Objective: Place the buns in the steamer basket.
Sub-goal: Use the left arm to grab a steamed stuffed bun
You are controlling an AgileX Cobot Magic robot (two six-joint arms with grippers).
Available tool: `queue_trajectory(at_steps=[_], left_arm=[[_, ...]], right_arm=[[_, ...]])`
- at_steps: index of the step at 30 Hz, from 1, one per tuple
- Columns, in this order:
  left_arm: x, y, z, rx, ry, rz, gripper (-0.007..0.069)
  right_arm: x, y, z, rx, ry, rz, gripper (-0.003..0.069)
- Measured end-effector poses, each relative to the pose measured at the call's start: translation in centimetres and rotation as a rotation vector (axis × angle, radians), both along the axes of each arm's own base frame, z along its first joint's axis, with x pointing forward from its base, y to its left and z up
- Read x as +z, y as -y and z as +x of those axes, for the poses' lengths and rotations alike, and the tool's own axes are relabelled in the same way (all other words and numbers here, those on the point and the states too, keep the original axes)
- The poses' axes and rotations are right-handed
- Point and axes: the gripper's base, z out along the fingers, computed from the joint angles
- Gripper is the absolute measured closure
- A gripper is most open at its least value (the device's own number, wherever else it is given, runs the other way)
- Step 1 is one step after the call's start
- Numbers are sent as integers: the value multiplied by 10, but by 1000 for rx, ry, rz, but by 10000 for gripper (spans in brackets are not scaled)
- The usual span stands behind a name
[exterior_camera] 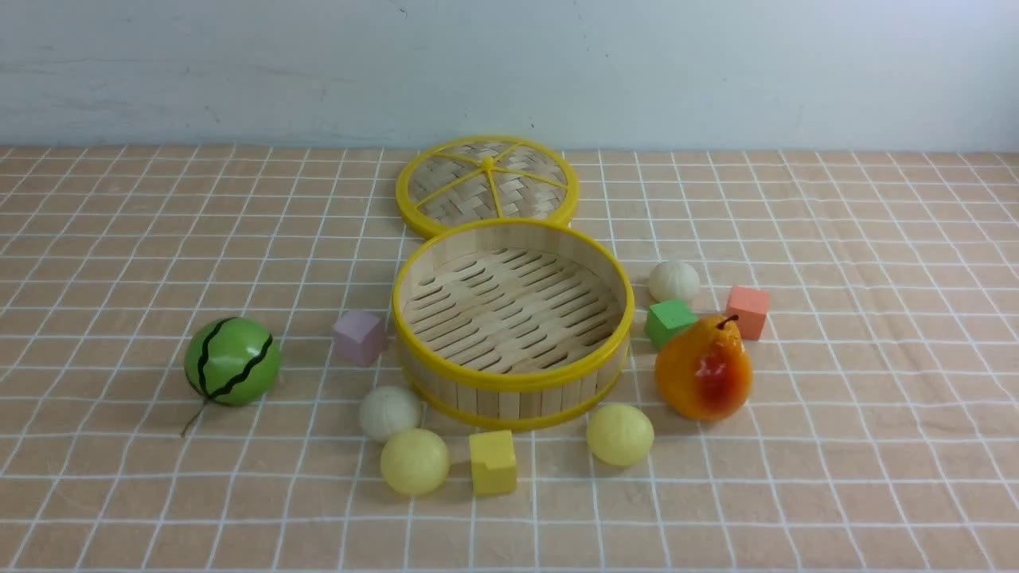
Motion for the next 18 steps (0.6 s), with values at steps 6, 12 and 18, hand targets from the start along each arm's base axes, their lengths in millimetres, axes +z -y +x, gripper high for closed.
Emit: queue_trajectory(at_steps=[6, 12, 18], left_arm=[[0, 0, 0, 0, 0, 0, 387], [0, 0, 0, 0, 0, 0, 387], [12, 2, 3, 23, 108, -186, 387]], right_arm=[[0, 0, 0, 0, 0, 0, 420], [0, 0, 0, 0, 0, 0, 420], [0, 0, 0, 0, 0, 0, 420]])
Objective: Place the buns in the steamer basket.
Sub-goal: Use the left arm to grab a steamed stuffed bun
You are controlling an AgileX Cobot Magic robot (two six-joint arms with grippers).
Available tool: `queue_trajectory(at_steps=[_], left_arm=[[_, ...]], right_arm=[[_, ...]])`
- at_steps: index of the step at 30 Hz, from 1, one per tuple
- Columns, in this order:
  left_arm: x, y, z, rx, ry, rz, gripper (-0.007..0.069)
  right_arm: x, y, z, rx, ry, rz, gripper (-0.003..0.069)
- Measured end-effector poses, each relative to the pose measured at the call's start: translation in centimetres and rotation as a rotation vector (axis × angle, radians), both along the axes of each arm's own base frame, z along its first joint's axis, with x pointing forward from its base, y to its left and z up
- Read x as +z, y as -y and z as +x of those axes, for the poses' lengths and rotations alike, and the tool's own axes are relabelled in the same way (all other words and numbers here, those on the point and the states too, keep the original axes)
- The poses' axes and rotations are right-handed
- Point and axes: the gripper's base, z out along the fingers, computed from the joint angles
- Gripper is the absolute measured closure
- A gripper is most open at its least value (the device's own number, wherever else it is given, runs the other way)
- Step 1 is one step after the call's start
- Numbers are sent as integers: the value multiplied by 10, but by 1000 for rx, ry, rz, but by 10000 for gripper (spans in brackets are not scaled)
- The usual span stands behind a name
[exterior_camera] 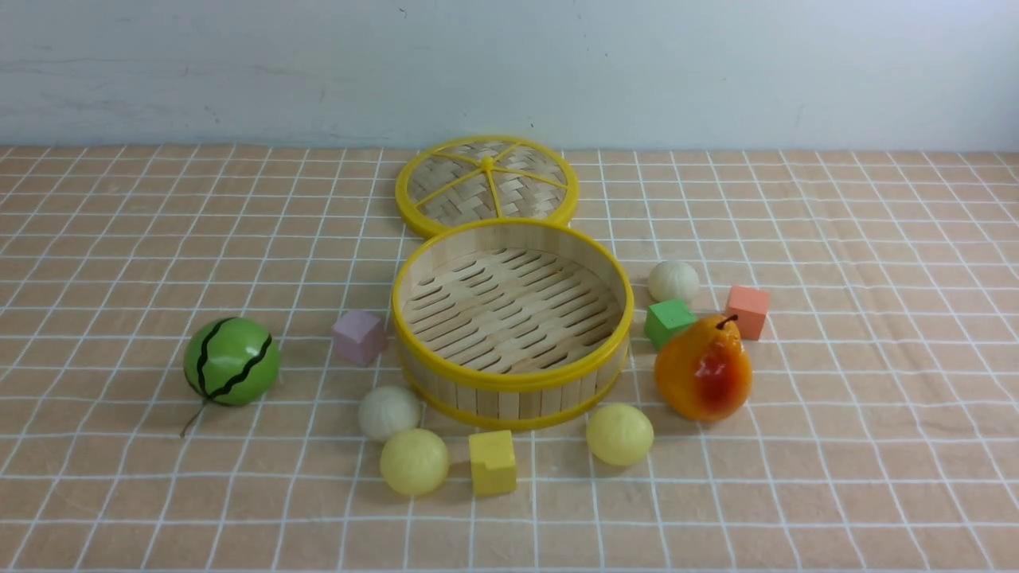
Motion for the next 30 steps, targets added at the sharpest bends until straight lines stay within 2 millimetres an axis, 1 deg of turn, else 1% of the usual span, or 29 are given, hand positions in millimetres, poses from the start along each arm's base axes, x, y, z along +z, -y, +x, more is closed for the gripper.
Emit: queue_trajectory(at_steps=[1, 2, 4, 5, 8, 9, 10, 11, 12, 13, 14, 15, 16, 17, 18, 20, 21, 22, 23, 24, 27, 28, 29, 30], left_arm=[[1, 0, 0, 4, 11, -20, 387], [5, 0, 1, 15, 43, -108, 387], [10, -1, 1, 30, 79, -215, 387], [16, -3, 2, 53, 140, -290, 387], [24, -6, 2, 80, 208, -358, 392], [28, -6, 1, 78, 216, -380, 403], [36, -5, -1, 60, 212, -390, 431], [38, -4, -1, 56, 212, -389, 436], [55, -1, -5, 16, 207, -365, 487], [58, -1, -6, 10, 207, -358, 494], [70, 2, -9, -21, 183, -320, 534], [87, 7, -10, -67, 113, -242, 593], [103, 11, -7, -108, 22, -161, 634], [101, 12, -5, -114, -9, -147, 638], [114, 16, 1, -172, -143, -29, 638], [123, 20, 18, -243, -327, 105, 638], [129, 22, 26, -276, -390, 160, 638], [130, 23, 37, -318, -475, 217, 638], [127, 25, 53, -366, -570, 266, 638], [126, 27, 67, -396, -630, 296, 638], [118, 33, 110, -452, -744, 331, 638], [116, 33, 113, -454, -756, 331, 638], [109, 46, 138, -505, -790, 362, 638], [106, 53, 147, -528, -799, 376, 638]], right_arm=[[0, 0, 0, 0, 0, 0, 420], [0, 0, 0, 0, 0, 0, 420], [0, 0, 0, 0, 0, 0, 420], [0, 0, 0, 0, 0, 0, 420], [0, 0, 0, 0, 0, 0, 420], [0, 0, 0, 0, 0, 0, 420], [0, 0, 0, 0, 0, 0, 420], [0, 0, 0, 0, 0, 0, 420], [0, 0, 0, 0, 0, 0, 420], [0, 0, 0, 0, 0, 0, 420], [0, 0, 0, 0, 0, 0, 420], [0, 0, 0, 0, 0, 0, 420], [0, 0, 0, 0, 0, 0, 420], [0, 0, 0, 0, 0, 0, 420], [0, 0, 0, 0, 0, 0, 420], [0, 0, 0, 0, 0, 0, 420], [0, 0, 0, 0, 0, 0, 420], [0, 0, 0, 0, 0, 0, 420], [0, 0, 0, 0, 0, 0, 420], [0, 0, 0, 0, 0, 0, 420], [0, 0, 0, 0, 0, 0, 420], [0, 0, 0, 0, 0, 0, 420], [0, 0, 0, 0, 0, 0, 420], [0, 0, 0, 0, 0, 0, 420]])
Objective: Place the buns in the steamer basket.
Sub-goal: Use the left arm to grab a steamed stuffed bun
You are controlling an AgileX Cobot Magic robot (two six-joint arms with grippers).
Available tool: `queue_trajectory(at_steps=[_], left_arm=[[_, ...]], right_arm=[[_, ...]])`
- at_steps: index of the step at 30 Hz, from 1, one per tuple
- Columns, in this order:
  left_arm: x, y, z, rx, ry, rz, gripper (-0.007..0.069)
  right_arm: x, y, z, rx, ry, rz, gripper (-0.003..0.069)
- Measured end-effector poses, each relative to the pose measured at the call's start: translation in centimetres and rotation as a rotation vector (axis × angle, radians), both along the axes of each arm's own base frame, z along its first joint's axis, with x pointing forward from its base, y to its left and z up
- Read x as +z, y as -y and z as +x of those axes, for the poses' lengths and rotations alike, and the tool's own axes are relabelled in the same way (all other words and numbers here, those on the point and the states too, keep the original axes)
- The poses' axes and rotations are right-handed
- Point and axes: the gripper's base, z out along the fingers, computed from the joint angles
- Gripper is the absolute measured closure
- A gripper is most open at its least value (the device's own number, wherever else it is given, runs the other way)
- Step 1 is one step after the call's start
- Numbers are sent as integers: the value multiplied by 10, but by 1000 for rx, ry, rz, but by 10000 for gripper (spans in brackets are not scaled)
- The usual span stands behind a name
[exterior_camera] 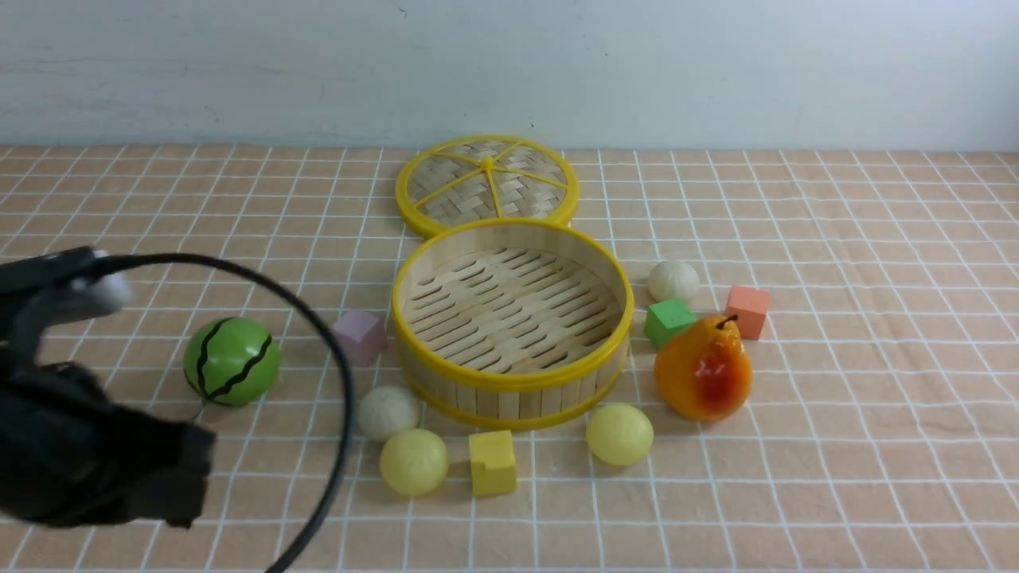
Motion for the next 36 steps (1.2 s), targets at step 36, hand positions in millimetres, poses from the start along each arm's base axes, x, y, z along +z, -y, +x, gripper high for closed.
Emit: queue_trajectory(at_steps=[36], left_arm=[[-102, 133, 132, -350, 81, 360, 347]], right_arm=[[0, 0, 0, 0, 0, 0, 420]])
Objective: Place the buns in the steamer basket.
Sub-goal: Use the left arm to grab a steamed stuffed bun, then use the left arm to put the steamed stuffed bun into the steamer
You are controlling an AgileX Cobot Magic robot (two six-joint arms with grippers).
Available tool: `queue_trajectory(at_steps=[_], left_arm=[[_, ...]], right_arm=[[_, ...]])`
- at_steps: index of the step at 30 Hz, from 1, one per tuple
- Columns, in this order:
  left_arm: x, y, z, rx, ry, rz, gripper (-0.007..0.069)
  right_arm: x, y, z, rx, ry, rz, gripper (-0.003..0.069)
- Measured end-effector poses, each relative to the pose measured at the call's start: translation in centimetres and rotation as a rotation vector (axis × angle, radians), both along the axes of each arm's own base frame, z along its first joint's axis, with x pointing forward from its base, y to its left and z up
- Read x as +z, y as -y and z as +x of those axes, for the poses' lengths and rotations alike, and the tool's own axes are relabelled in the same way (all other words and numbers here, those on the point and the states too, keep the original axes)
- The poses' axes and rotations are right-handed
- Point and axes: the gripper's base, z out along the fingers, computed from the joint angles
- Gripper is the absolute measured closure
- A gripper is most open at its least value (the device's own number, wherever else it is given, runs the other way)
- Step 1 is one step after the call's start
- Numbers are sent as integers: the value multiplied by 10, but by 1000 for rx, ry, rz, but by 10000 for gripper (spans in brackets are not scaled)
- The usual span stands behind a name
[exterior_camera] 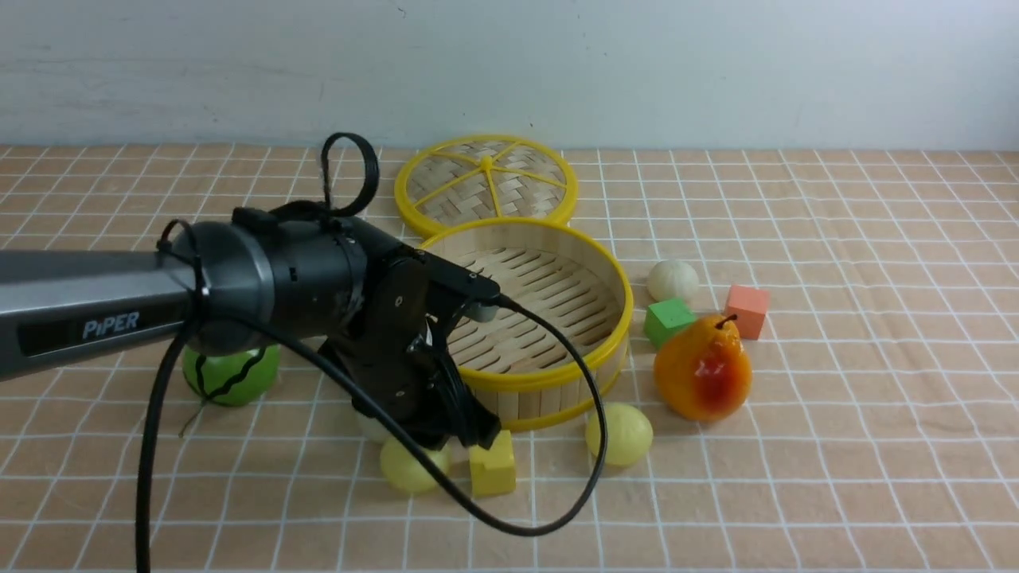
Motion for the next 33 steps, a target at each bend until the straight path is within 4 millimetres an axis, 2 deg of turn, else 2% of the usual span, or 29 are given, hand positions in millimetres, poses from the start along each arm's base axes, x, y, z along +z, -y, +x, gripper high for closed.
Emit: queue_trajectory(at_steps=[6, 9, 12, 13, 14, 15, 20, 26, 30, 33], left_arm=[[-6, 1, 2, -2, -8, 8, 374], [-7, 0, 0, 4, -32, 21, 449], [-4, -1, -2, 12, -49, 25, 582], [-3, -2, -3, 12, -50, 25, 597], [1, -2, -4, 15, -48, 20, 633], [6, -3, -5, 18, -43, 11, 638], [23, -4, -9, 24, -19, -14, 638], [61, -7, -16, 34, 39, -75, 638], [97, 0, -4, 31, 146, -145, 638], [111, 11, 13, 14, 211, -177, 638]], right_arm=[[0, 0, 0, 0, 0, 0, 420], [0, 0, 0, 0, 0, 0, 420], [0, 0, 0, 0, 0, 0, 420], [0, 0, 0, 0, 0, 0, 420], [0, 0, 0, 0, 0, 0, 420], [0, 0, 0, 0, 0, 0, 420], [0, 0, 0, 0, 0, 0, 420], [0, 0, 0, 0, 0, 0, 420], [0, 0, 0, 0, 0, 0, 420], [0, 0, 0, 0, 0, 0, 420]])
